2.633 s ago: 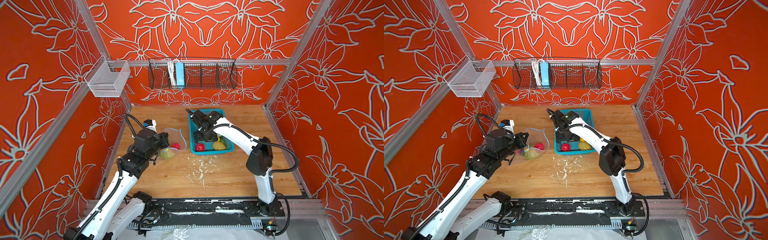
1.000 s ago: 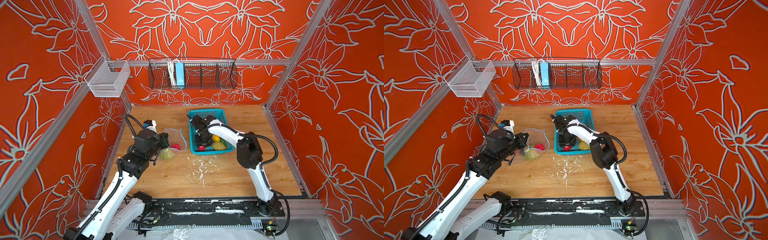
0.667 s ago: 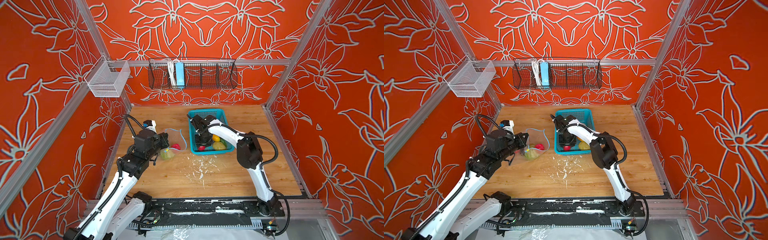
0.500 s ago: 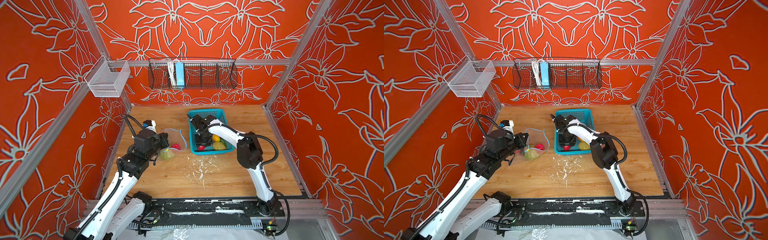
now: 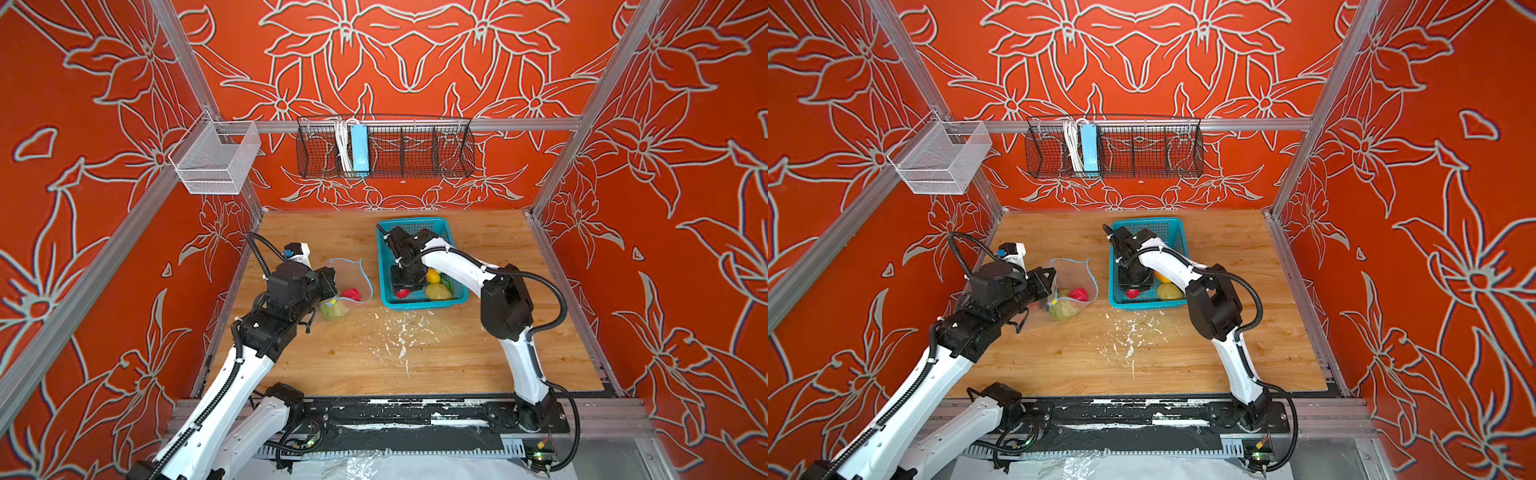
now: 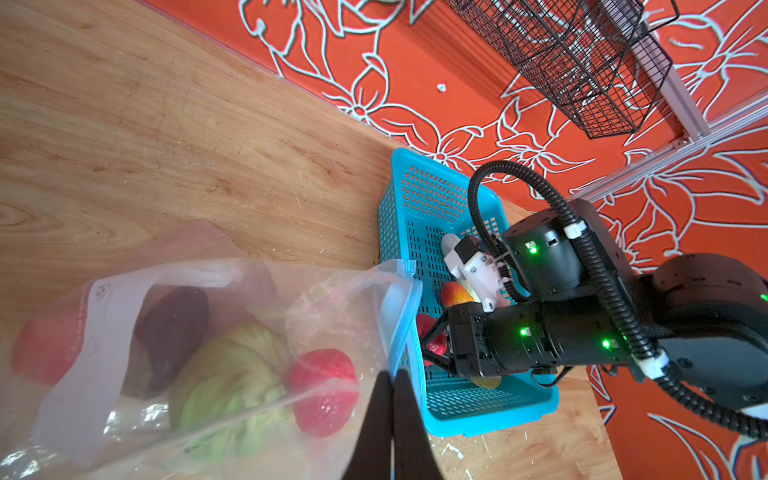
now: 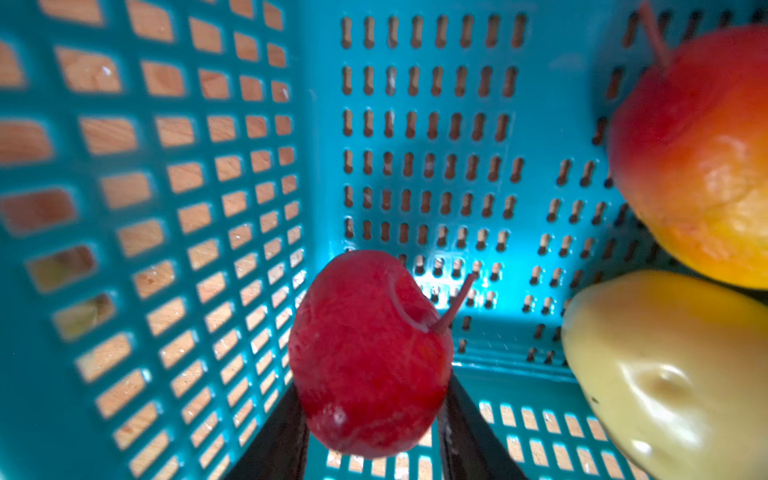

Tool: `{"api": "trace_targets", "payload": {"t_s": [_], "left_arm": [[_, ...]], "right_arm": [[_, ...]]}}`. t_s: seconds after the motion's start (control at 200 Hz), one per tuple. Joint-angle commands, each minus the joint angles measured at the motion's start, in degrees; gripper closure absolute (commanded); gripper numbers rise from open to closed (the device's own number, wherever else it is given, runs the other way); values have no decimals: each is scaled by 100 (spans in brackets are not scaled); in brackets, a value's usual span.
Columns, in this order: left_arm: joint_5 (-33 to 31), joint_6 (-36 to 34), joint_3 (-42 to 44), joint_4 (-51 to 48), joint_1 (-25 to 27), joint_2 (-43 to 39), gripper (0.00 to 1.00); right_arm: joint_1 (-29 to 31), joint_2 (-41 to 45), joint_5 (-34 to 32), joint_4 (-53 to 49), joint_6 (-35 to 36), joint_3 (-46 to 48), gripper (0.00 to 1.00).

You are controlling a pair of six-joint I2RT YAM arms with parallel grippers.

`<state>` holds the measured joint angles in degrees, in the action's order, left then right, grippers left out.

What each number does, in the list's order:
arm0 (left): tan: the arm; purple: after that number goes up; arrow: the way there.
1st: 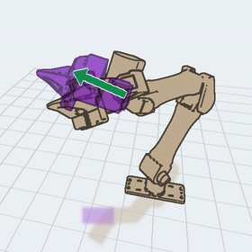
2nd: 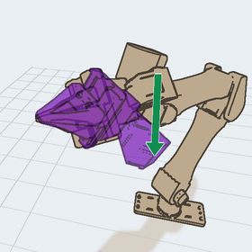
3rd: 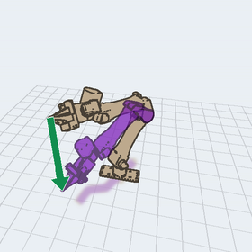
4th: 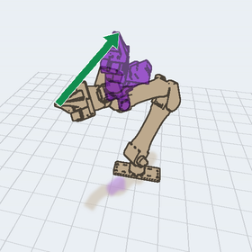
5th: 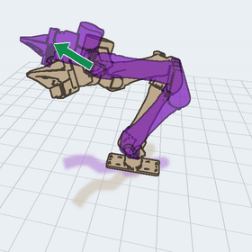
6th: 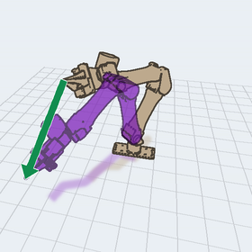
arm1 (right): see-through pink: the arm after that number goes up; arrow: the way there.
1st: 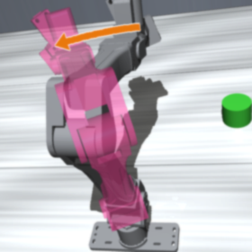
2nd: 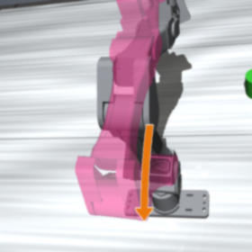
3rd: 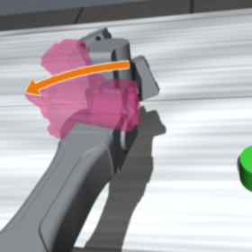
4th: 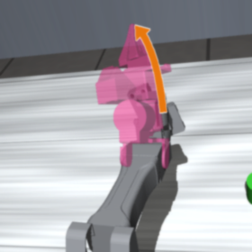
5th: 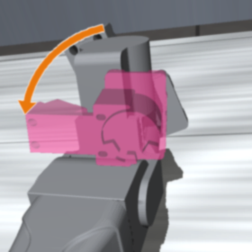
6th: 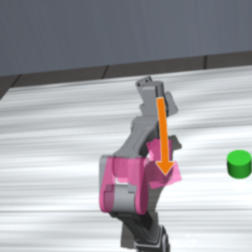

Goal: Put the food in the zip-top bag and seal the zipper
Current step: 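Lower the right gripper onto the last red radish and close on it, then lift the red radish with the right gripper out of the basket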

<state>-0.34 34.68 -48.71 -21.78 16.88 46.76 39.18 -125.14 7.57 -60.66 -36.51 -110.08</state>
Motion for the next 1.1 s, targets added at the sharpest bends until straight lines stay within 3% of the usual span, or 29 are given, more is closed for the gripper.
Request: {"api": "trace_targets", "payload": {"t_s": [0.0,0.756,1.091], "left_arm": [[-39,77,-1,-8,8,-28,100],[-1,95,-12,-20,7,-56,100],[25,108,-24,-21,8,-45,100]], "right_arm": [[-33,350,-1,118,-121,122,65],[-33,1023,-143,177,-172,280,67],[-33,1673,-120,736,-230,820,67]]}}
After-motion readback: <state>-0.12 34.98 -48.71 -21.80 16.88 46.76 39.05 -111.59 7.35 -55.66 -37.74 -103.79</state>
